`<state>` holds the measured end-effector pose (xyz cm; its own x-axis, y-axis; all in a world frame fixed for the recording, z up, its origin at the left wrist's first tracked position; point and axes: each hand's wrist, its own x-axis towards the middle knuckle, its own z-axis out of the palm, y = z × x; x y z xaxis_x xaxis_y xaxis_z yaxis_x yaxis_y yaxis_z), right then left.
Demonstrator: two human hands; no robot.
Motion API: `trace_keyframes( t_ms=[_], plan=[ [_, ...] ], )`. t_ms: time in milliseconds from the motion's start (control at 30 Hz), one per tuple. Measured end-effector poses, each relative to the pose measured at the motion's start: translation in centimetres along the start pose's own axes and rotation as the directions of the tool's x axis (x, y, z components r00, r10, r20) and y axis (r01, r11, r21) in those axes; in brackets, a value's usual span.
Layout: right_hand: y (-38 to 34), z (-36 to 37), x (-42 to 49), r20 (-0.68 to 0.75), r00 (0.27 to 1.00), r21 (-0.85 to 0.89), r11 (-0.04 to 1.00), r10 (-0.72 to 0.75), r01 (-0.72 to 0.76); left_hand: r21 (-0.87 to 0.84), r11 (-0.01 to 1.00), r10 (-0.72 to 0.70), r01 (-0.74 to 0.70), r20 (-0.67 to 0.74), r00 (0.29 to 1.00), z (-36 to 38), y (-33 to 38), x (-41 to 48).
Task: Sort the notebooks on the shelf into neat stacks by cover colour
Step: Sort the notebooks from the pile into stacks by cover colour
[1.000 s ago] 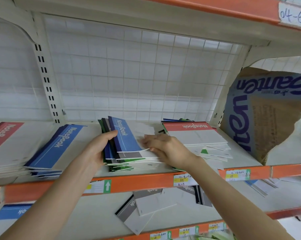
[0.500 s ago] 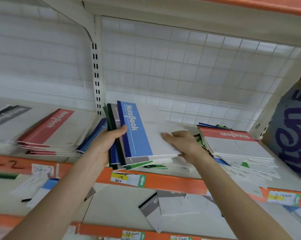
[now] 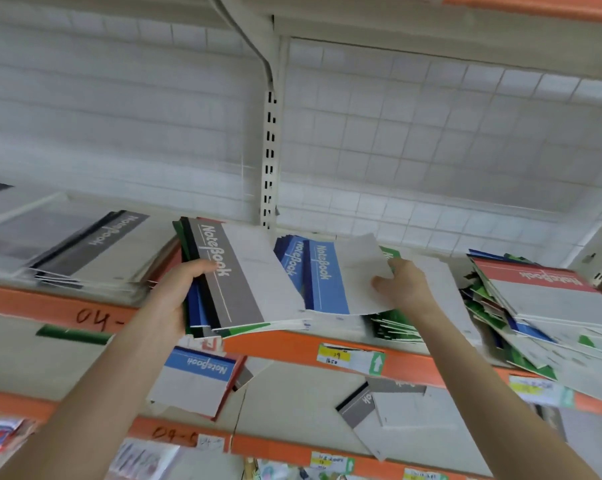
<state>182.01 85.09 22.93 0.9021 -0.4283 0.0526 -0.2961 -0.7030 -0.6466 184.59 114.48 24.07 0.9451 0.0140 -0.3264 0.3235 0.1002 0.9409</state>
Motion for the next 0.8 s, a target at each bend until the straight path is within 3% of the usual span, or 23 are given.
trace_keyframes(
  t_ms=[100,300,400,467,500,600,667,800],
  plan=[
    [-1.8,1.7,-0.8,-0.032,0.999,-0.139,0.99,0.018,-0.022,-0.085,0.995,-0.052,0.053,0.017,0.999,-2.7,0.5,-0.3],
    [-4.5,4.2,-2.6,-0.095,0.994,-0.416,0.904,0.06,-0.094,-0.12,0.993,0.009,-0.01,-0.007,1.0,-6.7,1.5,0.6],
    [-6.0,5.2,-3.5,-0.187,0.975,-0.544,0.839,-0.121,0.0,-0.079,0.997,0.002,0.002,0.046,0.999,-8.2,1.3,0.5],
    [-8.3,6.2,-4.7,-0.174,0.965,-0.332,0.934,-0.196,0.13,-0.068,0.998,0.017,-0.013,0.064,0.998,-8.9,1.4,0.8],
    [-9.7,6.8,-5.5,-0.095,0.985,-0.151,0.98,-0.145,0.13,-0.069,0.998,-0.004,0.009,0.079,0.997,-9.1,1.4,0.8],
    [-13.5,8.7,-7.5,0.261,0.965,0.256,0.964,0.008,-0.077,-0.098,0.994,-0.027,0.04,0.132,0.991,-9.5,1.2,0.9],
    [-14.8,9.6,-8.1,0.329,0.944,0.248,0.964,0.009,-0.096,-0.095,0.995,0.019,-0.008,0.123,0.992,-9.5,0.9,1.0],
    [-15.9,10.7,-8.1,0.213,0.974,0.007,0.997,-0.071,0.071,-0.142,0.987,0.089,-0.074,0.105,0.99,-9.3,0.8,0.6]
  ],
)
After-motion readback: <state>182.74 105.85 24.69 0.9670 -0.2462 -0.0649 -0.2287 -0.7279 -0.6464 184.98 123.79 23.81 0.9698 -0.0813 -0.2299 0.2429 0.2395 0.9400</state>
